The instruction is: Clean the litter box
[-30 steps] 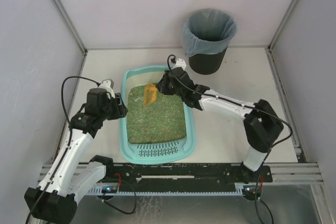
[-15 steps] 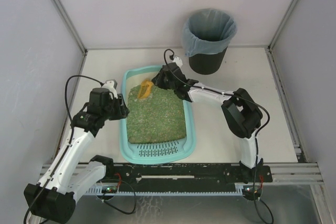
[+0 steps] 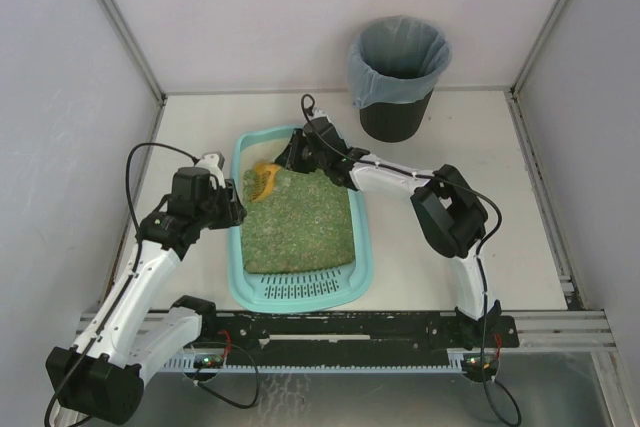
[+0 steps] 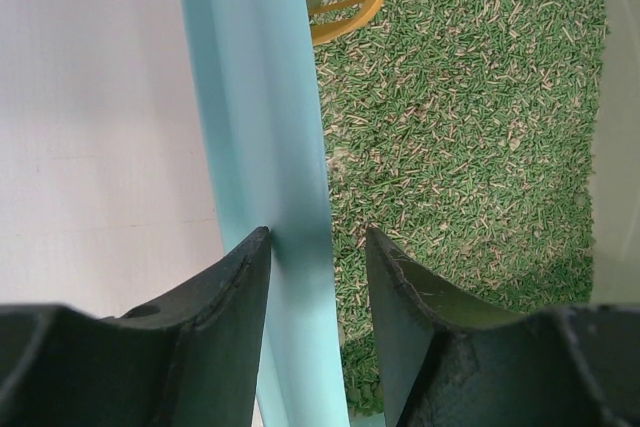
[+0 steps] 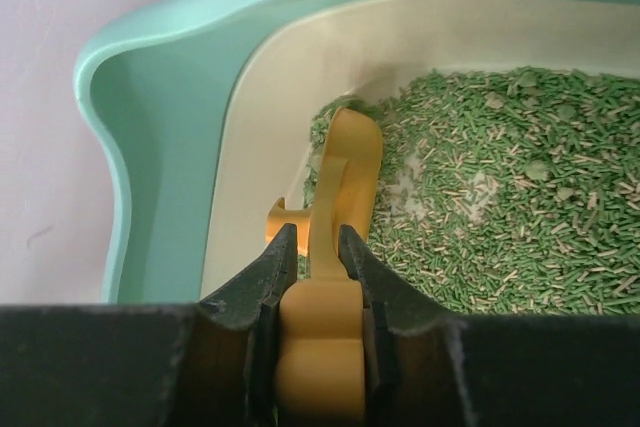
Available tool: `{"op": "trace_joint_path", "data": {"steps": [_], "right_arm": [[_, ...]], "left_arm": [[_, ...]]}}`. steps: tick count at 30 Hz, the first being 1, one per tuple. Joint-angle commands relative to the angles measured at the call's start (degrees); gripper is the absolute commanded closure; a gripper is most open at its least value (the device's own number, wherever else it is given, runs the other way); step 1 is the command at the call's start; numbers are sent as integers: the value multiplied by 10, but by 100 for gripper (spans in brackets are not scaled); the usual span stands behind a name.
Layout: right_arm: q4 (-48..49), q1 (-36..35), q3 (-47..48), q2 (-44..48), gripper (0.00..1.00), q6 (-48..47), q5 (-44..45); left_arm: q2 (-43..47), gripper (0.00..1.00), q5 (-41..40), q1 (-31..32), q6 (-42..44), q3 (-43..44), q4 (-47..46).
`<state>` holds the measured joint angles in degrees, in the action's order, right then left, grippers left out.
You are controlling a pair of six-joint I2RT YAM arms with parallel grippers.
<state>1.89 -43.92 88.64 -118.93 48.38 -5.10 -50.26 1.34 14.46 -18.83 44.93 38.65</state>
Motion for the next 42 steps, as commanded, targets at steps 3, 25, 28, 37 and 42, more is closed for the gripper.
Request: {"op": "trace_joint_path", "data": {"steps": [3, 25, 28, 37, 42], "right_arm": [[86, -13, -41, 25, 100, -28, -119], [192, -7, -200, 142, 100, 74, -35], [199, -5, -217, 158, 100, 81, -21], [213, 5, -263, 196, 100, 97, -4], [177, 3, -265, 216, 100, 81, 38]], "left_arm": [[1, 53, -2, 3, 9, -4, -9], [6, 53, -3, 5, 9, -4, -8], [8, 53, -4, 5, 9, -4, -7], [26, 53, -10, 6, 9, -4, -8], [33, 52, -14, 5, 7, -5, -10]]}}
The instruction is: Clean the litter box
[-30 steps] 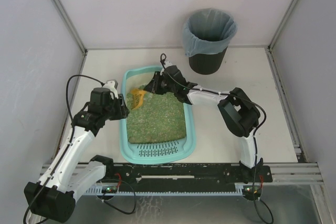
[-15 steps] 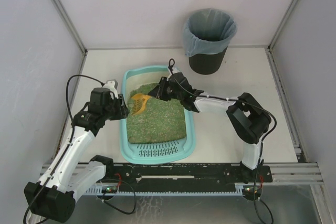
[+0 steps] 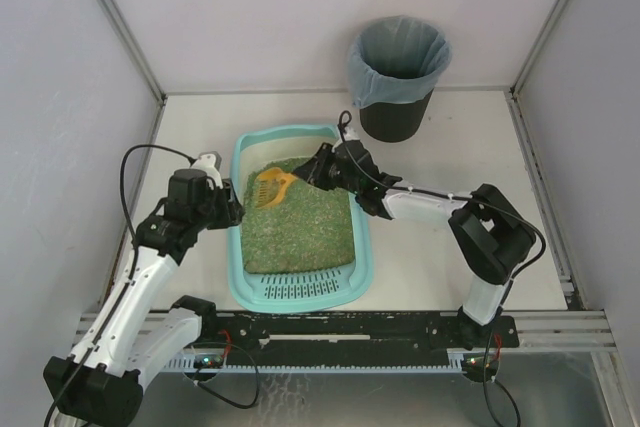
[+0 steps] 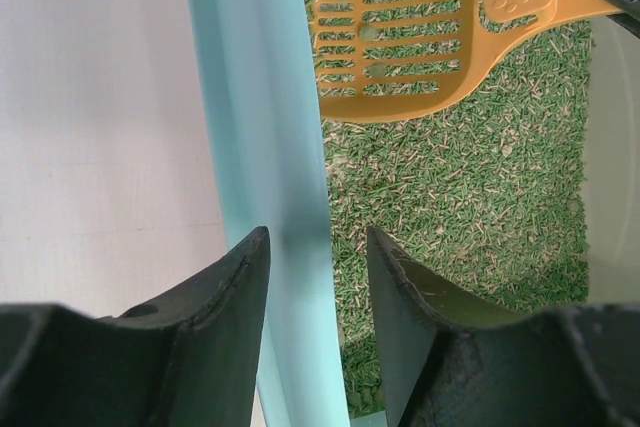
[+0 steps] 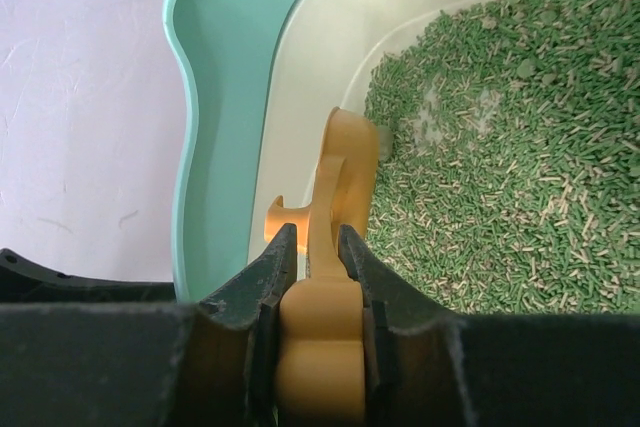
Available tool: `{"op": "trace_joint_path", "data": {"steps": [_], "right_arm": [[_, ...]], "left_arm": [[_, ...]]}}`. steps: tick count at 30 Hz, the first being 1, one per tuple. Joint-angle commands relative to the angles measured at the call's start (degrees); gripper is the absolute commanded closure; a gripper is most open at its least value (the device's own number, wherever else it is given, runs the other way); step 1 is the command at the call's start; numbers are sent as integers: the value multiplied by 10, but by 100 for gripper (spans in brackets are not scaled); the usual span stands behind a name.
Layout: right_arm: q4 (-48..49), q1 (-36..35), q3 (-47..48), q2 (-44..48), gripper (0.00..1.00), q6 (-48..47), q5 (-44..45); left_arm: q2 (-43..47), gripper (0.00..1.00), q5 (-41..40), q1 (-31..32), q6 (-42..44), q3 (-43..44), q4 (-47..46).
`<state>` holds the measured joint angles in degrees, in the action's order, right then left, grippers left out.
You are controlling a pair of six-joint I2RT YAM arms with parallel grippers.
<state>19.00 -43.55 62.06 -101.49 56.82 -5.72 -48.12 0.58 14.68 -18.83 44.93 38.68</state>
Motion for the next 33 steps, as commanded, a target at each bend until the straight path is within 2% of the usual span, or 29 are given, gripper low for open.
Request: {"op": "trace_joint_path", "data": {"steps": [1, 7, 14, 24, 29, 33], "right_arm": [[-6, -2, 1, 46, 100, -8, 58], [-106, -19, 38, 44, 100, -56, 144], [-178, -42, 112, 4, 100, -112, 216], [-169, -39, 163, -96, 100, -57, 75], [-158, -40, 165, -112, 100, -38, 40], [-105, -35, 151, -114, 100, -19, -5]], "left_arm": [[11, 52, -6, 3, 7, -6, -10], [0, 52, 1, 3, 8, -5, -9], [-12, 53, 7, 3, 10, -5, -9], [-18, 54, 9, 4, 10, -5, -9], [-20, 54, 10, 4, 10, -5, -9], [-19, 54, 9, 4, 10, -5, -9]]}}
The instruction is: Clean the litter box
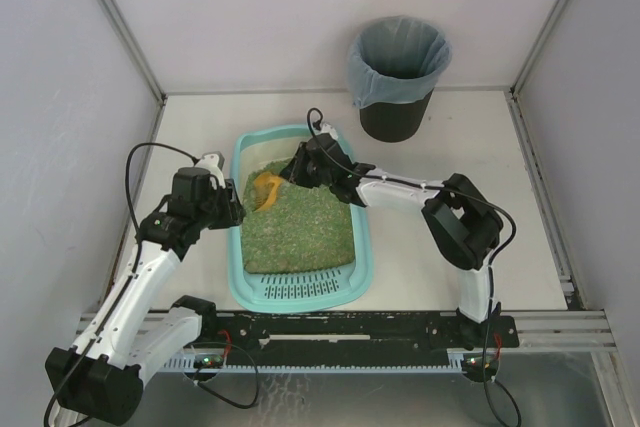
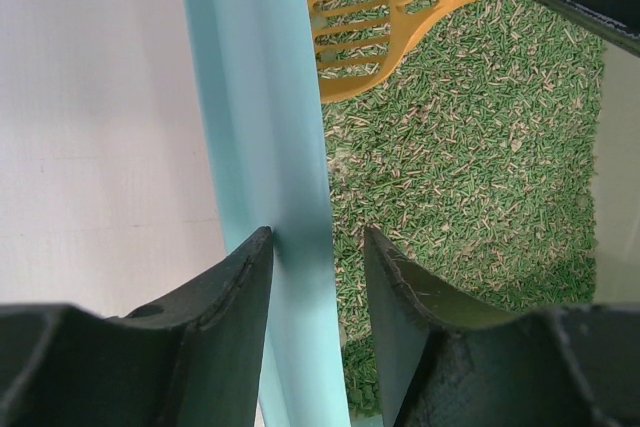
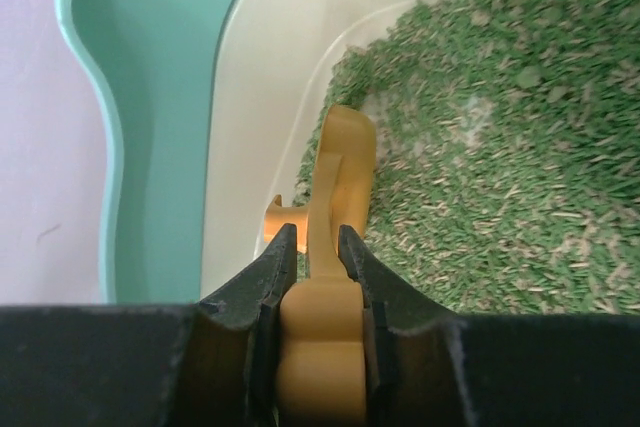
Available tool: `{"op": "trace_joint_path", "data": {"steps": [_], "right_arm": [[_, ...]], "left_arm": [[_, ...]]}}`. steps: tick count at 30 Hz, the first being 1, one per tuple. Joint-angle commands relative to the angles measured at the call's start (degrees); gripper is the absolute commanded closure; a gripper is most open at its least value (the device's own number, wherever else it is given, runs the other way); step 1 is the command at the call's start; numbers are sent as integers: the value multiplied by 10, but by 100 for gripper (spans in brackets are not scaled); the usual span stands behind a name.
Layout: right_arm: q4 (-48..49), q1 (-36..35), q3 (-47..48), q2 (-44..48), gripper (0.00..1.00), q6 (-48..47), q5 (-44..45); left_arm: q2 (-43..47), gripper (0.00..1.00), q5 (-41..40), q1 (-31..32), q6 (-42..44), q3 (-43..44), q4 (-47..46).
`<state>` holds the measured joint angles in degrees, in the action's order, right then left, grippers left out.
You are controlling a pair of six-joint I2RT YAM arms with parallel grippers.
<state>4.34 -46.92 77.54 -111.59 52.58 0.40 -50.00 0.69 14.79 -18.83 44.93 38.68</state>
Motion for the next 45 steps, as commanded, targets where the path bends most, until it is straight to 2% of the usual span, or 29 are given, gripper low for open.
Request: {"op": "trace_joint_path", "data": {"steps": [1, 5, 8, 21, 34, 45], "right_arm": [[60, 1, -8, -16, 100, 35, -82], [174, 11, -36, -35, 100, 94, -161], [229, 16, -52, -39, 100, 122, -180], [166, 16, -116, 67, 100, 70, -61], [188, 22, -161, 111, 100, 79, -46], [251, 43, -257, 196, 100, 125, -69]], "left_arm": [[1, 54, 9, 3, 10, -5, -9], [1, 54, 8, 4, 10, -5, -9], [1, 54, 9, 3, 10, -5, -9], [4, 54, 7, 4, 10, -5, -9], [7, 54, 5, 4, 10, -5, -9], [51, 52, -9, 4, 8, -7, -13]]}}
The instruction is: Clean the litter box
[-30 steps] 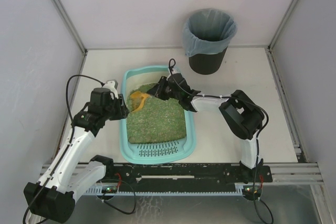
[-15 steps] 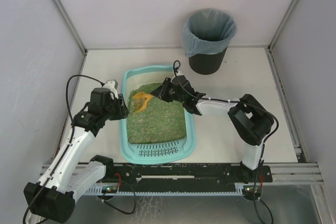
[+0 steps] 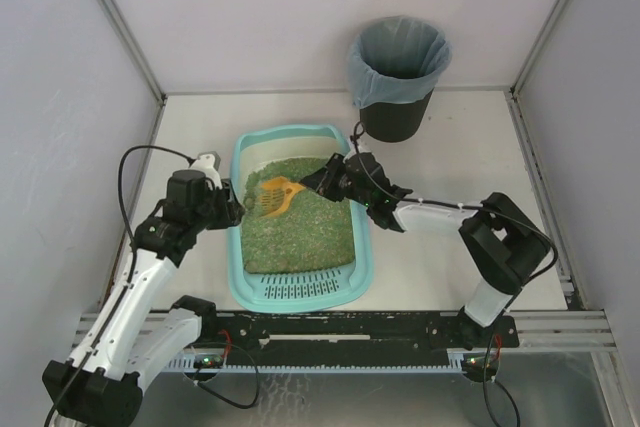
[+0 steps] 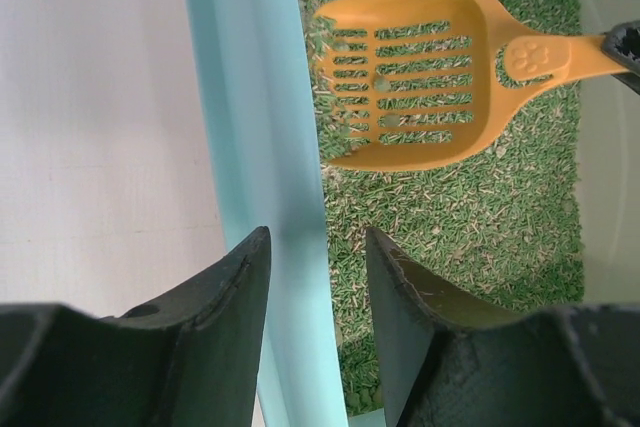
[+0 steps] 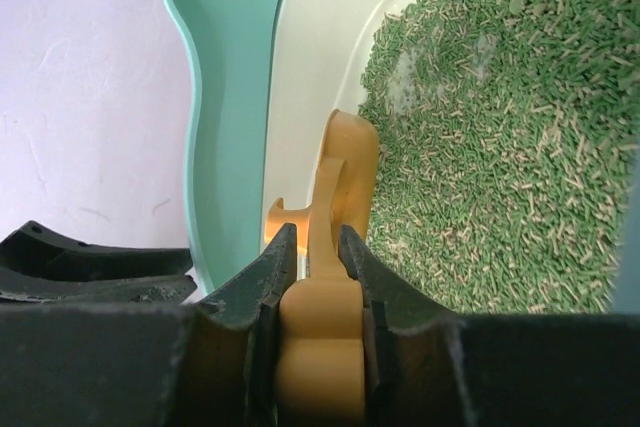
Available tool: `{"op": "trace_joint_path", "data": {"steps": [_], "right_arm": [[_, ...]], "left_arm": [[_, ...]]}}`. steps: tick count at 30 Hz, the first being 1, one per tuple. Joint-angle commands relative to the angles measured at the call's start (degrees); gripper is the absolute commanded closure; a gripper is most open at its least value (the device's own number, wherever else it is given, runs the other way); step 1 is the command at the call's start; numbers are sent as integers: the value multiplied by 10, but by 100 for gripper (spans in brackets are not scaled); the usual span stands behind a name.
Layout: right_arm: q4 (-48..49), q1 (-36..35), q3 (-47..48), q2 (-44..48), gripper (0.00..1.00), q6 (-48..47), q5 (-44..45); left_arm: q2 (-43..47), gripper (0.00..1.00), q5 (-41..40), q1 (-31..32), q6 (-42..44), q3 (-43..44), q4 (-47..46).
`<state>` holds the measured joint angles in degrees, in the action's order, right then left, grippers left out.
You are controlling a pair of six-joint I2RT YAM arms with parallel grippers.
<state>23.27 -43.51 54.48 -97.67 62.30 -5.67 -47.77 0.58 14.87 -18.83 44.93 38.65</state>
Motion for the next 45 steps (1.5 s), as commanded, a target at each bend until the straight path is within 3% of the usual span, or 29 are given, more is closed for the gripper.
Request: {"op": "trace_joint_path", "data": {"steps": [1, 6, 9, 14, 19, 37, 45], "right_arm": [[64, 11, -39, 71, 100, 30, -8], [92, 34, -113, 146, 100, 50, -8], [42, 39, -118, 186, 100, 15, 22], [-184, -7, 6, 179, 100, -122, 152], [-219, -52, 71, 132, 100, -184, 231], [-164, -39, 205, -88, 100, -157, 119], [-153, -40, 229, -157, 100, -103, 12]], "left_arm": [[34, 52, -10, 3, 7, -7, -13], [53, 50, -17, 3, 5, -8, -16], [50, 48, -18, 3, 4, -8, -15], [33, 47, -16, 3, 4, -8, -12], [17, 48, -9, 4, 5, -7, -11], [-14, 54, 3, 3, 10, -6, -9], [-18, 54, 4, 3, 10, -5, -9]]}}
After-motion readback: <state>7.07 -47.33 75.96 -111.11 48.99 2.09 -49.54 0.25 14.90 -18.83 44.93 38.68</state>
